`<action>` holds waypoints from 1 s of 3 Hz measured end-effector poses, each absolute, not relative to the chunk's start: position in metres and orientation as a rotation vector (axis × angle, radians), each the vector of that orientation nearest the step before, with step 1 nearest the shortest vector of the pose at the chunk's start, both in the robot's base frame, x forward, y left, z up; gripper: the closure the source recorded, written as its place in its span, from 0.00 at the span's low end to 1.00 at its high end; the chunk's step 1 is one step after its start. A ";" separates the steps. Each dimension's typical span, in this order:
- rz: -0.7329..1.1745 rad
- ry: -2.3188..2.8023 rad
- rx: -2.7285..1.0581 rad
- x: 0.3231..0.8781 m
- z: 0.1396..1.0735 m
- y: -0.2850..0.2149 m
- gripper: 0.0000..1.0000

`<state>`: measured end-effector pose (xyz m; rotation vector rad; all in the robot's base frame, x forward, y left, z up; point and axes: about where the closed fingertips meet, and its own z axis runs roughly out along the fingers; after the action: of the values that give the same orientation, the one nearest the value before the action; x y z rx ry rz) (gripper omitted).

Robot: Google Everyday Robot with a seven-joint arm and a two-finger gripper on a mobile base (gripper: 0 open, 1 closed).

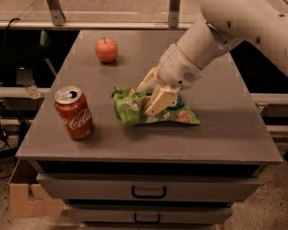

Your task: Move green rice chip bag near coke can

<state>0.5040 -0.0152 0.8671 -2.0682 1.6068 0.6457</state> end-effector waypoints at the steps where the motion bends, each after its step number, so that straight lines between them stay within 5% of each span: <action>1: 0.687 1.599 -2.086 0.495 0.863 -0.004 0.83; 3: 0.726 1.597 -2.103 0.491 0.859 0.008 0.36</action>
Offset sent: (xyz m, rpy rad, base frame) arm -0.0150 0.0224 -0.0080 0.0072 0.0663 0.0363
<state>0.4914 0.0082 0.8592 -2.1029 1.5967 0.7262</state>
